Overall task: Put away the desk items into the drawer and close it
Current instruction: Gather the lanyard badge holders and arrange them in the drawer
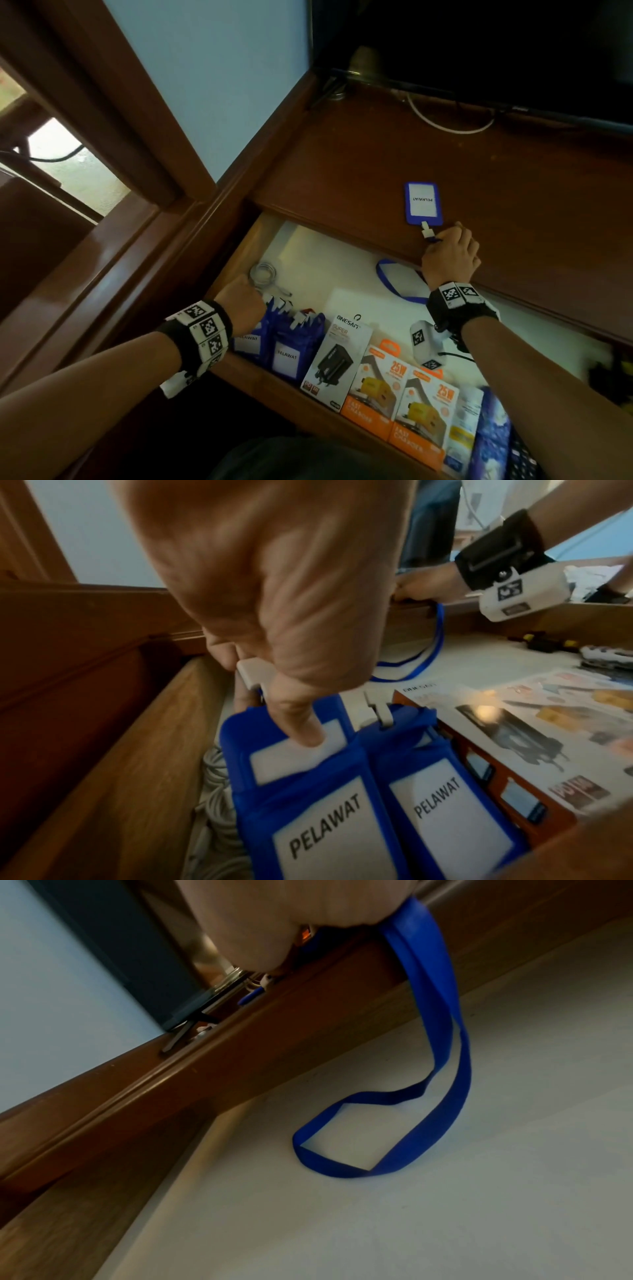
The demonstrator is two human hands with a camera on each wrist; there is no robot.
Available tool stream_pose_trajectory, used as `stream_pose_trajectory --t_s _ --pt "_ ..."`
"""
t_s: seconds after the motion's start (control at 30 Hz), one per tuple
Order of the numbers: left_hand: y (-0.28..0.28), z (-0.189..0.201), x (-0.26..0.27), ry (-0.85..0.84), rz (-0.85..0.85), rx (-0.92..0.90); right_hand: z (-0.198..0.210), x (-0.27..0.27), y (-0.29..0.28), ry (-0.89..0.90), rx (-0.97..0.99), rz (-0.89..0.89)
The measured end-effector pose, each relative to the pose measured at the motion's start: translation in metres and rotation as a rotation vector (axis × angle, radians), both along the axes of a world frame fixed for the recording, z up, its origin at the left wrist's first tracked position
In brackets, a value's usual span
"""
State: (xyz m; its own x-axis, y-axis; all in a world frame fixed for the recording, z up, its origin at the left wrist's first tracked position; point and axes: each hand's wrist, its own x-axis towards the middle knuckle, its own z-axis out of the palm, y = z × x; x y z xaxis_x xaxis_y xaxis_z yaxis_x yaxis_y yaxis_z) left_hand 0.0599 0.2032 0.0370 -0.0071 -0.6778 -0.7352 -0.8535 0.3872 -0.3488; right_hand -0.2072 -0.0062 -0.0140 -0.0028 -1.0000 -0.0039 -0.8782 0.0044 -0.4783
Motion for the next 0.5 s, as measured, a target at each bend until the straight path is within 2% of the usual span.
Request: stream_pose_trajectory --t_s 0.3,0.4,0.5 --pt "-0.023 -0.001 -0.009 -0.07 0.009 0.121 0.004 -0.009 0.0 -0.031 0.058 0.03" --pt "-0.02 -0.005 -0.006 -0.033 0.045 0.039 0.007 -0.011 0.005 -0.024 0.059 0.035" --pt "-0.014 -0.008 -0.001 0.067 0.162 -0.082 0.01 -0.014 0.007 -0.02 0.078 0.038"
